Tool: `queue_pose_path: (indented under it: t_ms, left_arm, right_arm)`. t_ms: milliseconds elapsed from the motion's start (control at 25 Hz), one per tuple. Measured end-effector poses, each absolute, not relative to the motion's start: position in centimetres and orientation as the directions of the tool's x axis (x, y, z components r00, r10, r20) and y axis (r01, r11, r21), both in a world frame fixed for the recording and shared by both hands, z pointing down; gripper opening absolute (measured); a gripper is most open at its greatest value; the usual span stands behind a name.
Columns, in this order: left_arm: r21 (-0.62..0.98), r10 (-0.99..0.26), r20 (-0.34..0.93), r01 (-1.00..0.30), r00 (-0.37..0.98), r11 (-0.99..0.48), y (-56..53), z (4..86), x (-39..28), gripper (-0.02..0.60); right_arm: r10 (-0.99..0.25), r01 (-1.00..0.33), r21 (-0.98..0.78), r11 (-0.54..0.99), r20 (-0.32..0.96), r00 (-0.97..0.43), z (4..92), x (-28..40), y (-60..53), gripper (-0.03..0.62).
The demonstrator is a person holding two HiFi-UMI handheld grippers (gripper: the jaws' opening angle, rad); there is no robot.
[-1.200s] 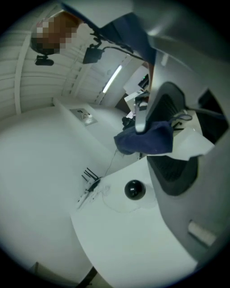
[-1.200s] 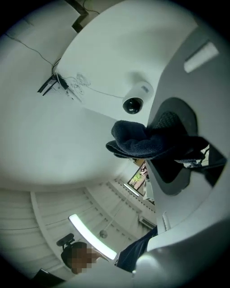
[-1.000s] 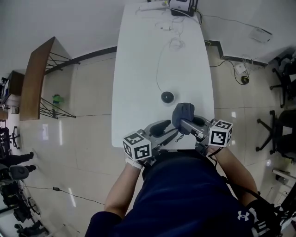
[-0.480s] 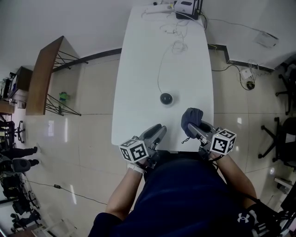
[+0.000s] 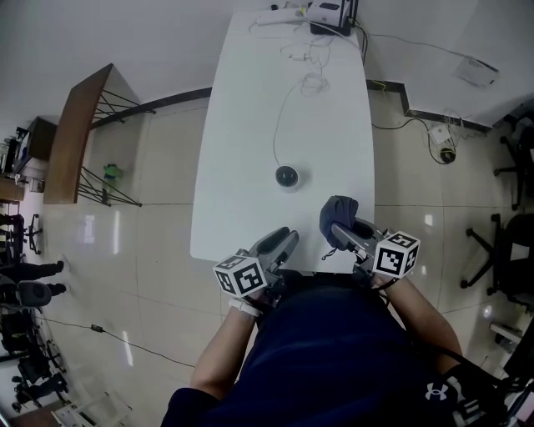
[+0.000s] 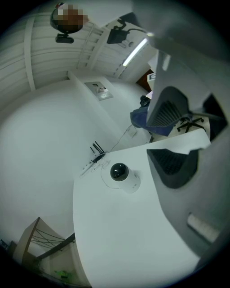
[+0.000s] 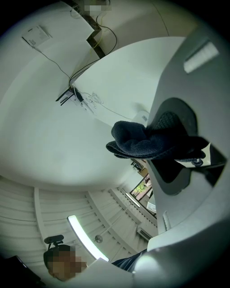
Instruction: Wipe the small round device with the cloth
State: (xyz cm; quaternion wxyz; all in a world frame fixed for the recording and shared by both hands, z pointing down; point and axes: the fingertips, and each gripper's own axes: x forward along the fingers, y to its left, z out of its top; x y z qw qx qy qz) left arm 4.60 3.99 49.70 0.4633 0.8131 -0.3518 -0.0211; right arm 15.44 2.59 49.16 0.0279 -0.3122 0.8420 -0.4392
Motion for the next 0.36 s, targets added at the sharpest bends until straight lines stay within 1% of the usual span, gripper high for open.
queue_pose_path:
  t_ms: [360]
  left_arm:
    - [0.762, -0.602, 0.323, -0.578, 0.730, -0.292, 5.1, 50.5, 4.8, 0.149]
  right_arm:
    - [-0.526, -0.491, -0.766, 0.415, 0.238, -0.817, 50.3, 15.8, 2.9, 0.120]
